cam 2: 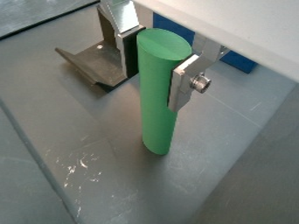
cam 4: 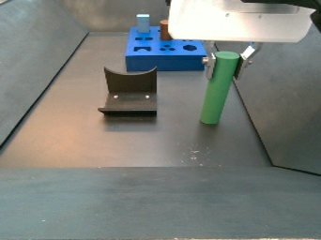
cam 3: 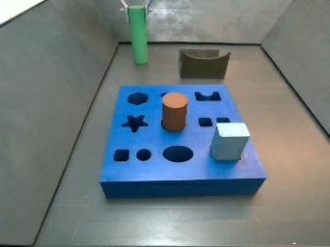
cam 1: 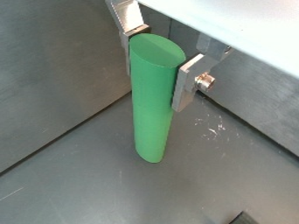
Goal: Pick up the oval object. Move up. Move to above the board. Insert the oval object.
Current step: Pick up the oval object, then move up, then move to above the board.
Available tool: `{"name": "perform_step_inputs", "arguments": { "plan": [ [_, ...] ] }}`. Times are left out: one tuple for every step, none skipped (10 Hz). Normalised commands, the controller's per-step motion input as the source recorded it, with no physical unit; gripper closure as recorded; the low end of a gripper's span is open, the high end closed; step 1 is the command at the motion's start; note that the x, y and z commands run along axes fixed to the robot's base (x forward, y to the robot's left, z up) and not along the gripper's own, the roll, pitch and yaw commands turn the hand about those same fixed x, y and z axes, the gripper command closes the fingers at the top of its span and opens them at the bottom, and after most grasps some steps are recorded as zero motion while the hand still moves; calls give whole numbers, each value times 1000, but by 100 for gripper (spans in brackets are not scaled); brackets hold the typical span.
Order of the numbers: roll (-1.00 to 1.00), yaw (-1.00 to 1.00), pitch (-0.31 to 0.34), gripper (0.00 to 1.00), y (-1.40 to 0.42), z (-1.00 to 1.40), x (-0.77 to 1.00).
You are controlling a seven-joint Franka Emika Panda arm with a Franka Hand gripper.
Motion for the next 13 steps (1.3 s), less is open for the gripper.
{"name": "perform_step_inputs", "arguments": {
  "plan": [
    [0, 0, 0, 100, 0, 0, 0],
    [0, 0, 0, 100, 0, 833, 0],
    [-1, 33, 21, 100, 63, 809, -42],
    [3, 27, 42, 100, 56, 745, -58],
    [34, 4, 63, 100, 26, 545, -36],
    [46, 2, 69, 100, 19, 451, -28],
    [69, 4, 84, 100, 16, 264, -14],
    [-210, 37, 8, 100, 307, 1000, -64],
    [-197, 32, 18, 100, 328, 1000, -64],
    [-181, 0, 27, 100, 273, 1000, -60],
    [-147, -24, 41, 100, 149, 815, -28],
    [-127, -29, 50, 100, 116, 709, -13],
    [-81, -38, 71, 100, 68, 433, -1]
  ]
}}
